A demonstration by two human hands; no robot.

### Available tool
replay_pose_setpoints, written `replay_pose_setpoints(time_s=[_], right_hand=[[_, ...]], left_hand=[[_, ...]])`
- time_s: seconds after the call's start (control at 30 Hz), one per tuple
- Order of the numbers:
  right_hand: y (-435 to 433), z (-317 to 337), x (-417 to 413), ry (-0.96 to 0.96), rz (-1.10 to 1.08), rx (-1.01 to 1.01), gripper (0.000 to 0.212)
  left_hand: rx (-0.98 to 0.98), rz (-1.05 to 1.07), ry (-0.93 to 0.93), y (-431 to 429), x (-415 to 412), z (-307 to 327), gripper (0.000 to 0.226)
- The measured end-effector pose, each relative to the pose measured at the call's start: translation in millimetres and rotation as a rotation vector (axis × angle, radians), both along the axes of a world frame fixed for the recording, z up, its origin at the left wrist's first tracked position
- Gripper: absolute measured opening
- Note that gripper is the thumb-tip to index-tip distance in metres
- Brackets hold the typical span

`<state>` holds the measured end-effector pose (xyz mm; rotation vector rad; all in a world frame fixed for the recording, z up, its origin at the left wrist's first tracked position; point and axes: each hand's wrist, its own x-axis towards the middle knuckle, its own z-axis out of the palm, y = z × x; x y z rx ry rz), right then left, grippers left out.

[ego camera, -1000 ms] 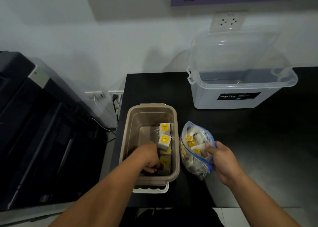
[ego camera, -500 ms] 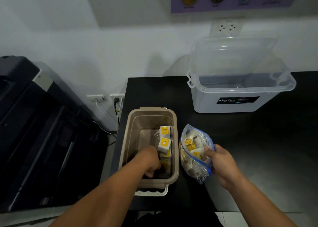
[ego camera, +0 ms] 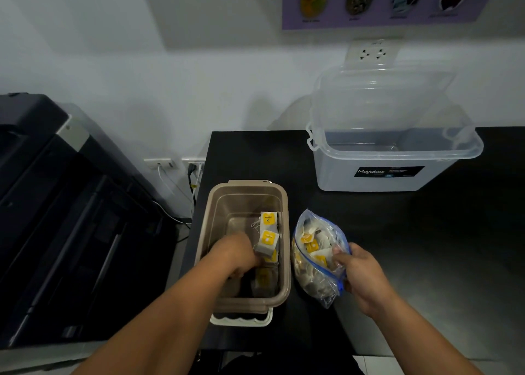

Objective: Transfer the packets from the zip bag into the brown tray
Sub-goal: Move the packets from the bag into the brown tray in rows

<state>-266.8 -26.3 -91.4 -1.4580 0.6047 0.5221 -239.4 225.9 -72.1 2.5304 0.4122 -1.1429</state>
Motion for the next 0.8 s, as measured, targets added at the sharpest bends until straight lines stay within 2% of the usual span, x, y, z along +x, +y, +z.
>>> replay_pose_setpoints(time_s=[0.1,0.43,0.57,0.67,0.73,0.8], right_hand=[[0,0,0,0.001,0.005,0.003,0.017],[-3,-1,1,0.004,0.023,-0.006,0.017],[-4,-1,1,0.011,0.028,0.007,0.018],[-4,1,2,0.020,0.033,0.010,0.016],[-5,1,3,0.019,0.038,0.011,0.016],[-7,0,3,0.022,0.040,0.016,0.016]], left_hand=[[0.057,0.087,-0.189,-1,8,-3,0.048],[0.004,0.121,-0.029,-11,12,-11,0.019],[-0.018,0.201,-0.141,-11,10,-18,0.033],[0.078,0.110,-0.151,-13,7,-17,0.049],[0.112,0.101,-0.136,-11,6,-14,0.050],[0.092,0.142,-0.141,-4,6,-13,0.038]])
